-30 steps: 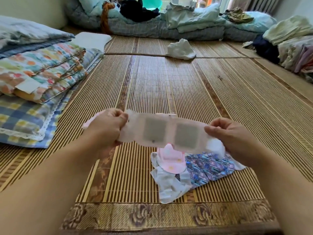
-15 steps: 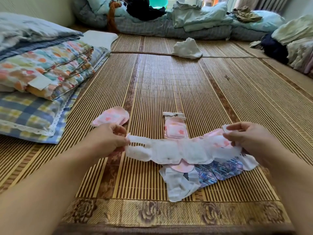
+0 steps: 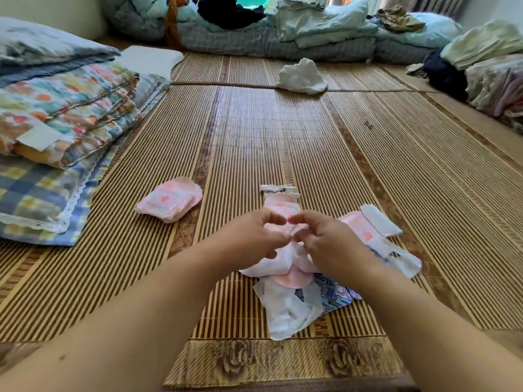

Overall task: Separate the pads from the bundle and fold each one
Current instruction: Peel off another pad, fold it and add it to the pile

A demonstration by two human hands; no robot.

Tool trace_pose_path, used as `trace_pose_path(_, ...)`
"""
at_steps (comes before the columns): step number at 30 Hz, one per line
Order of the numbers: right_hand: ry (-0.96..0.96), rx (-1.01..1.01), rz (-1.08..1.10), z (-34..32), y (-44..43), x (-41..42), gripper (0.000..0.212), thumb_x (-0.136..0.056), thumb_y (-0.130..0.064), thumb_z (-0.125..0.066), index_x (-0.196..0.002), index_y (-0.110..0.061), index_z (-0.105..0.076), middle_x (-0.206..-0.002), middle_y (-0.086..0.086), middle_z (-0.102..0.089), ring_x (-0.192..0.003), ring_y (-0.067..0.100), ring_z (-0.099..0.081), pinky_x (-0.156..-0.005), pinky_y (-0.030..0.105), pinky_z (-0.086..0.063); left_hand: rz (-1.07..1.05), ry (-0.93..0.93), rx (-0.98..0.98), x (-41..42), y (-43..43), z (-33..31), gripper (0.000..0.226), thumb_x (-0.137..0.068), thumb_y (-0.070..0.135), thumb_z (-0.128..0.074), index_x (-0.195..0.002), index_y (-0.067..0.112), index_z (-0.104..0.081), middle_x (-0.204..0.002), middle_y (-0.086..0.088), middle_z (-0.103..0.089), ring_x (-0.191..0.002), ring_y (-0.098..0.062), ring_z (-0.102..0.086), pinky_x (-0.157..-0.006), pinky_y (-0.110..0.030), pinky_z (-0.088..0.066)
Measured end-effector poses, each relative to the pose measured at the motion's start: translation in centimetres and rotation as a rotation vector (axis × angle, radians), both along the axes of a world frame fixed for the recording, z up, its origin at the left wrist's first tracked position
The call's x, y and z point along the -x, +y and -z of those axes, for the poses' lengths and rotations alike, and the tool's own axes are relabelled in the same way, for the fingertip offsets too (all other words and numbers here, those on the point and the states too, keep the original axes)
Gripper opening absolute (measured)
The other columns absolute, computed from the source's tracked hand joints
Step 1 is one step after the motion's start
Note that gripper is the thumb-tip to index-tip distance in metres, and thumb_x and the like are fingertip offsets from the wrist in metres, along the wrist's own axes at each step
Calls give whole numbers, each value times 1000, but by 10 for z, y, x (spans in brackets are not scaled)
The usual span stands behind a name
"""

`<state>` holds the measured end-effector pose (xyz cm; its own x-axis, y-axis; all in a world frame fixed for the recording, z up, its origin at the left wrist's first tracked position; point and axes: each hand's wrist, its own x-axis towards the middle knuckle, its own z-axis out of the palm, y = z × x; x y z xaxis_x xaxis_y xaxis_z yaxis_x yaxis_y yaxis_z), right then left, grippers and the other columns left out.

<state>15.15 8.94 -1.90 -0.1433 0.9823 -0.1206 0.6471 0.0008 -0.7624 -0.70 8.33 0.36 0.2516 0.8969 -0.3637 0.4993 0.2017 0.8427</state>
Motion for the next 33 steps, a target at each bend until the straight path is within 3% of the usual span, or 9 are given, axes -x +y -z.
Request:
trace_pose_path(5, -126, -78, -21, -9, -1, -9, 35, -90, -5, -52, -118, -25, -60, -93, 0, -71, -85, 13, -64, -81, 30, -52, -6, 86, -62, 1, 6, 1, 38, -92, 31, -57, -129, 22, -54, -111, -1, -67, -86, -6, -64, -63, -20, -45)
trace_pose_path(9, -113, -133, 18, -16, 4, -23, 34, -87, -7, -60, -115, -26, -63, -84, -6, -70, -76, 14, -66, -73, 34, -57, -84, 130, -106, 11, 13, 0, 32, -92, 31, -58, -123, 20, -58, -105, 0, -67, -80, -4, -63, -48, -12, -45)
trace_pose_path(13, 111, 33, -52, -17, 4, -24, 46, -87, 3, -57, -121, -28, -58, -86, -5, -69, -82, 16, -66, -83, 41, -55, -114, 156, -133, 19, 14, 1, 23, -91, 32, -60, -113, 24, -60, -96, 5, -66, -82, -6, -63, -55, -19, -42)
trace_pose_path(18, -70, -3, -170, 2, 0, -6, 49, -89, -8, -56, -131, -32, -50, -92, -5, -67, -84, 13, -62, -77, 30, -53, -61, 261, -164, 17, 10, 7, 30, -88, 35, -62, -117, 26, -61, -106, 1, -67, -91, -12, -63, -76, -29, -51)
trace_pose_path(23, -163, -108, -93, 11, 3, -3, 66, -78, -13, -71, -134, -34, -44, -83, -11, -57, -69, 1, -52, -57, 13, -40, -34, 336, -187, 19, 6, 9, 33, -88, 37, -62, -119, 28, -60, -112, 4, -66, -97, -12, -60, -70, -25, -48)
trace_pose_path(27, -218, -194, -67, 12, 4, -1, 81, -69, -24, -80, -137, -26, -38, -108, -6, -49, -73, 0, -44, -66, 15, -37, -28, 348, -189, 24, 6, 10, 34, -88, 38, -62, -120, 27, -59, -113, 3, -66, -97, -12, -61, -69, -24, -48)
trace_pose_path(30, -147, -95, -64, 4, 6, -4, 69, -73, -30, -77, -132, -27, -42, -109, -6, -54, -79, 2, -50, -73, 23, -44, -44, 374, -185, 28, 6, 11, 35, -87, 39, -63, -120, 27, -59, -115, 2, -66, -99, -13, -61, -79, -32, -53)
trace_pose_path(33, -63, -61, 83, -11, 10, -20, 37, -87, -26, -63, -121, -17, -53, -99, -1, -61, -78, 10, -59, -59, 20, -47, -82, 531, -187, 36, 6, 13, 43, -84, 42, -63, -123, 25, -58, -122, 0, -63, -107, -18, -59, -89, -35, -50)
